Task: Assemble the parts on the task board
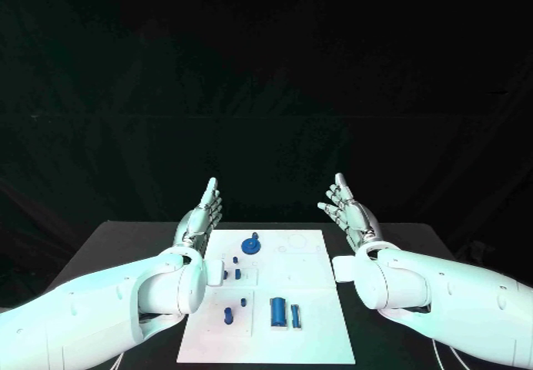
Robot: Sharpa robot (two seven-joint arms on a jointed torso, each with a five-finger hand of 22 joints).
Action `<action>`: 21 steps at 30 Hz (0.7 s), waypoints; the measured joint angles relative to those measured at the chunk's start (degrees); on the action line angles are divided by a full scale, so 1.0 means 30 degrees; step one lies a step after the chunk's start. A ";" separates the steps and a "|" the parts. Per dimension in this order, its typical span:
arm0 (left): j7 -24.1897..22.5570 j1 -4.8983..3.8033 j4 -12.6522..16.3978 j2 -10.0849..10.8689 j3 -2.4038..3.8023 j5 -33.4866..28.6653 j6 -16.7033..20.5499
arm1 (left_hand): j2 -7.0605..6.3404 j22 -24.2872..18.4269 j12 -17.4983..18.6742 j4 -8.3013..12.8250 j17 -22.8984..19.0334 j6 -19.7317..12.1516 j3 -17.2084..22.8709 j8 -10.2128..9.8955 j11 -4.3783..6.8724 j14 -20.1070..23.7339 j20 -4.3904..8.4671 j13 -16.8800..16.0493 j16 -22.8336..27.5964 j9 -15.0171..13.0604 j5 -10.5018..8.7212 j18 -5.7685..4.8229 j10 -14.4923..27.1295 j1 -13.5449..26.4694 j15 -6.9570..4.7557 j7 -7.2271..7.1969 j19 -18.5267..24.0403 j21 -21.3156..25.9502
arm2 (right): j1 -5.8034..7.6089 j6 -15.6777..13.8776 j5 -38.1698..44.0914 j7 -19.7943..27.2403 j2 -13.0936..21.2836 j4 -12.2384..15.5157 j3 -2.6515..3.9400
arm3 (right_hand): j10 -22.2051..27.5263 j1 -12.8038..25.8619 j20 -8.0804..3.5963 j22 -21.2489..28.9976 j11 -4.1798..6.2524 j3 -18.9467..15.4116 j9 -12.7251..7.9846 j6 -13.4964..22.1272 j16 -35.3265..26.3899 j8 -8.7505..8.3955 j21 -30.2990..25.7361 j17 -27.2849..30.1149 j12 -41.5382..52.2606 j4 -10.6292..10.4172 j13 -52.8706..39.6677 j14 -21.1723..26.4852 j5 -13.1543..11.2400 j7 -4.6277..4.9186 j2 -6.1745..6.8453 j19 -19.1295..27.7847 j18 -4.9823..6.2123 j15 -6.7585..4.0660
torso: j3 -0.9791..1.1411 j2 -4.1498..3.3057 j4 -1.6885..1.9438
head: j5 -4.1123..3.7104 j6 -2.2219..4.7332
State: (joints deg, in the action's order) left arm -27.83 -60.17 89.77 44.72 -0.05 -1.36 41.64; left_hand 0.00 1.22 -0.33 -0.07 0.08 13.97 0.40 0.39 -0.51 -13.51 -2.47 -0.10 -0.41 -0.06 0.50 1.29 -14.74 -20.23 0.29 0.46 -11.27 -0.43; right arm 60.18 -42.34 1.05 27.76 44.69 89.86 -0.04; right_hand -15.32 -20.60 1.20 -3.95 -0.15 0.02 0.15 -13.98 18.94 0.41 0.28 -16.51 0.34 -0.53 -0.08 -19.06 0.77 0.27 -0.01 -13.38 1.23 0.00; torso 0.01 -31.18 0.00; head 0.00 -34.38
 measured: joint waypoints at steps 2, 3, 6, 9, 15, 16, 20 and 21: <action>-0.0063 0.0000 0.0001 0.0003 0.0003 0.0038 0.0171 | 0.0004 -0.0132 0.0000 0.0000 -0.0005 -0.0435 0.0000 0.0001 0.0056 0.0402 0.0296 0.0000 0.0000 0.0000 0.0000 -0.0001 0.0436 0.0607 -0.0039 -0.0051 0.0297 0.0000 | 0.0000 -0.0122 -0.0088 0.0079 0.0000 0.0001 0.0000 | 0.0406 0.0519 -0.0116 0.0347 0.0008 0.0000 -0.0001 0.0365 -0.0487 0.0000 0.0000 0.0424 0.0000 0.0000 0.0001 0.0481 -0.0068 -0.0032 -0.0004 0.0344 -0.0005 -0.0001 | 0.0000 0.0002 0.0000 | 0.0000 0.0000; -0.0096 0.0000 0.0002 0.0005 0.0004 0.0067 0.0263 | -0.0003 -0.0173 0.0000 0.0000 -0.0007 -0.0584 0.0000 0.0001 0.0072 0.0573 0.0413 0.0000 0.0000 0.0000 0.0000 -0.0003 0.0620 0.0847 -0.0036 -0.0061 0.0414 0.0040 | 0.0000 -0.0192 -0.0140 0.0128 0.0000 0.0003 0.0000 | 0.0626 0.0839 -0.0141 0.0532 0.0017 0.0000 -0.0008 0.0574 -0.0785 0.0000 0.0000 0.0683 0.0000 0.0000 0.0001 0.0784 -0.0086 -0.0036 -0.0007 0.0547 -0.0005 0.0017 | 0.0000 0.0002 0.0000 | 0.0000 0.0000; -0.0162 0.0000 0.0003 0.0006 0.0004 0.0123 0.0430 | 0.0002 -0.0264 0.0000 0.0000 -0.0008 -0.1063 0.0000 0.0002 0.0119 0.1024 0.0589 -0.0001 0.0052 -0.0001 -0.0037 -0.0004 0.1120 0.1533 -0.0066 -0.0109 0.0787 0.0074 | 0.0000 -0.0317 -0.0228 0.0209 0.0000 0.0004 0.0000 | 0.1163 0.1549 -0.0246 0.0844 0.0013 -0.0052 -0.0021 0.1062 -0.1443 -0.0067 0.0001 0.1259 0.0000 0.0051 0.0001 0.1437 -0.0086 -0.0052 0.0005 0.1010 -0.0003 0.0003 | 0.0000 0.0002 0.0000 | 0.0000 0.0002; -0.0204 0.0000 0.0005 0.0007 0.0004 0.0150 0.0555 | -0.0005 -0.0312 0.0000 0.0000 -0.0008 -0.1468 0.0000 0.0002 0.0132 0.1422 0.0692 0.0000 0.0068 -0.0002 -0.0072 0.0001 0.1535 0.2114 -0.0066 -0.0127 0.1101 0.0073 | -0.0001 -0.0385 -0.0282 0.0261 0.0000 0.0004 0.0000 | 0.1605 0.2159 -0.0317 0.1028 0.0041 0.0000 -0.0027 0.1473 -0.1996 -0.0071 0.0001 0.1740 0.0000 0.0104 0.0000 0.2001 -0.0151 -0.0080 0.0003 0.1394 -0.0002 0.0012 | 0.0000 0.0002 0.0000 | 0.0000 0.0002; -0.0248 0.0000 0.0006 0.0007 0.0004 0.0179 0.0683 | -0.0003 -0.0361 0.0000 -0.0001 -0.0007 -0.2076 0.0001 0.0002 0.0159 0.2012 0.0727 0.0015 0.0067 -0.0005 -0.0071 -0.0284 0.2241 0.3063 -0.0088 -0.0127 0.1607 0.0073 | -0.0002 -0.0493 -0.0353 0.0338 0.0000 0.0006 0.0000 | 0.2295 0.3112 -0.0371 0.1192 0.0053 0.0000 -0.0029 0.2109 -0.2875 -0.0072 0.0001 0.2509 0.0001 0.0105 -0.0001 0.2892 -0.0159 -0.0059 -0.0002 0.1950 0.0000 -0.0006 | 0.0000 0.0002 0.0000 | 0.0000 0.0002; -0.0252 0.0000 0.0006 0.0007 0.0004 0.0185 0.0696 | -0.0002 -0.0366 0.0000 -0.0001 -0.0007 -0.2215 0.0001 0.0002 0.0169 0.2111 0.0793 0.0016 0.0068 -0.0005 -0.0072 -0.0293 0.2309 0.3202 -0.0065 -0.0127 0.1680 0.0073 | -0.0002 -0.0503 -0.0361 0.0345 0.0000 0.0006 0.0000 | 0.2424 0.3237 -0.0380 0.1206 0.0045 0.0000 -0.0029 0.2197 -0.3018 -0.0071 0.0001 0.2638 0.0000 0.0104 -0.0001 0.3021 -0.0159 -0.0062 -0.0009 0.2075 -0.0001 -0.0009 | 0.0000 0.0002 0.0000 | 0.0000 0.0002; -0.0274 0.0000 0.0008 0.0007 0.0004 0.0201 0.0732 | 0.0032 -0.0372 0.0000 -0.0001 -0.0006 -0.2523 0.0001 -0.0066 0.0164 0.2444 0.0815 0.0016 0.0068 -0.0008 -0.0071 -0.0292 0.2640 0.3697 -0.0073 -0.0157 0.2013 0.0073 | -0.0002 -0.0536 -0.0387 0.0370 0.0000 0.0007 0.0000 | 0.2826 0.3763 -0.0369 0.1248 0.0050 0.0000 -0.0028 0.2536 -0.3525 -0.0071 0.0001 0.3064 0.0001 0.0104 -0.0003 0.3502 -0.0158 -0.0070 0.0009 0.2427 -0.0290 -0.0041 | 0.0000 0.0002 0.0000 | 0.0000 0.0002; -0.0278 0.0000 0.0008 0.0007 0.0004 0.0203 0.0739 | -0.0022 -0.0371 0.0000 -0.0001 -0.0006 -0.2623 0.0001 -0.0068 0.0167 0.2486 0.0798 0.0015 0.0068 -0.0008 -0.0071 -0.0292 0.2741 0.3804 -0.0114 -0.0160 0.2233 0.0073 | -0.0002 -0.0544 -0.0392 0.0374 -0.0001 0.0009 0.0000 | 0.3139 0.4186 -0.0383 0.1264 0.0040 0.0000 -0.0028 0.2839 -0.3914 -0.0071 0.0002 0.3415 0.0001 0.0104 -0.0003 0.3924 -0.0158 -0.0099 0.0014 0.2709 -0.0296 -0.0008 | -0.0002 0.0002 0.0000 | 0.0000 0.0002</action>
State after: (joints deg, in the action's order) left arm -28.67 -60.16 89.80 44.74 -0.04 -0.75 43.85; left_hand -0.06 0.11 -0.33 -0.07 0.06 6.10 0.40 0.19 -0.01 -6.05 -0.08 -0.05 -0.21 -0.09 0.28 0.41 -6.52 -8.82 -0.06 -0.02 -4.57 -0.21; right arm 60.17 -43.97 -0.12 28.88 44.69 89.89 -0.04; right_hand -5.91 -8.05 0.05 -0.16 -0.03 0.02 0.07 -5.47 7.20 0.19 0.28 -6.27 0.35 -0.22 -0.09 -7.29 0.30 -0.02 0.03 -5.25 0.35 -0.03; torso 0.00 -31.18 0.00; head 0.00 -34.37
